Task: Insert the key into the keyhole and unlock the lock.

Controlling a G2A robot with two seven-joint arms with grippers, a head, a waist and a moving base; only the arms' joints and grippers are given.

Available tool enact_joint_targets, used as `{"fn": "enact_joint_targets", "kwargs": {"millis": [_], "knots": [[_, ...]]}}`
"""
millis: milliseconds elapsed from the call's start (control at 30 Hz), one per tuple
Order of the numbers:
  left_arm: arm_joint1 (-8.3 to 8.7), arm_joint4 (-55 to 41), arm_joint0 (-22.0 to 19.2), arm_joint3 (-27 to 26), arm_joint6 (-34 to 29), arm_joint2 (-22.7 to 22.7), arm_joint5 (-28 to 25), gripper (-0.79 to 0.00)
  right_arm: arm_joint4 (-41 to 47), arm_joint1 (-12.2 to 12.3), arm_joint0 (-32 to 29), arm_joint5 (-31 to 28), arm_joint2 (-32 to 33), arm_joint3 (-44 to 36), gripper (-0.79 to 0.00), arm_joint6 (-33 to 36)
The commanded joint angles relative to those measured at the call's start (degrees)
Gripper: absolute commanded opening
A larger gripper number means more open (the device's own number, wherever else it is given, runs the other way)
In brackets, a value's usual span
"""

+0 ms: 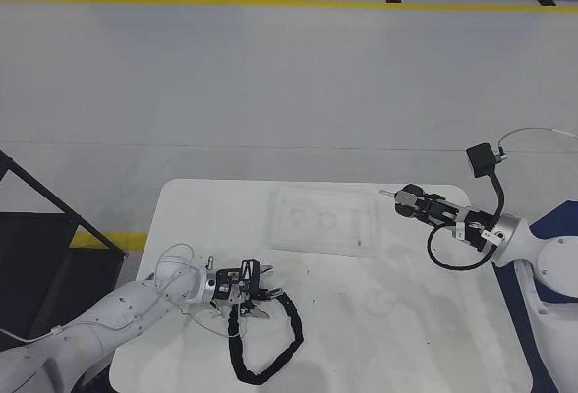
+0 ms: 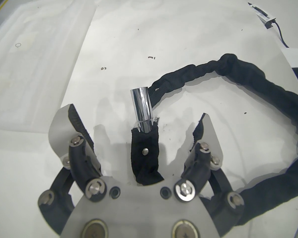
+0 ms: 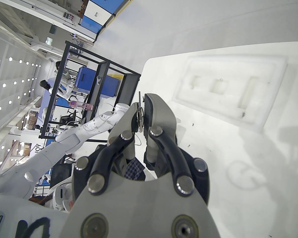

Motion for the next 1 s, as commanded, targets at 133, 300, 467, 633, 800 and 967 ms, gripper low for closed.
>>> {"fn": "enact_joint_targets", "kwargs": {"millis": [133, 300, 467, 633, 800, 967], "knots": [[-0.77, -0.1, 0.7, 0.7, -2.2, -0.7, 0.3, -0.240, 0.0, 0.0, 0.0, 0.0, 0.0, 0.0, -0.785, 0.0], [-1.53, 0.1, 1.1, 1.5, -2.5, -1.1, -0.2, -0.517, 0.0, 0.0, 0.0, 0.0, 0.0, 0.0, -0.785, 0.0], [-2.13, 0.2, 1.2, 2.3, -2.1, -1.7, -1.1, -0.785, 0.0, 0.0, 0.0, 0.0, 0.0, 0.0, -0.785, 0.0], [-2.44, 0.1, 1.0, 3.0, -1.2, -2.7, -2.5, -0.785, 0.0, 0.0, 0.0, 0.0, 0.0, 0.0, -0.785, 0.0], [-2.08, -0.6, 1.0, 2.0, 2.7, -4.6, -4.1, -0.785, 0.0, 0.0, 0.0, 0.0, 0.0, 0.0, -0.785, 0.0], [-1.21, -1.2, 1.3, -1.3, 6.2, -7.0, -6.1, -0.785, 0.0, 0.0, 0.0, 0.0, 0.0, 0.0, -0.785, 0.0]]}}
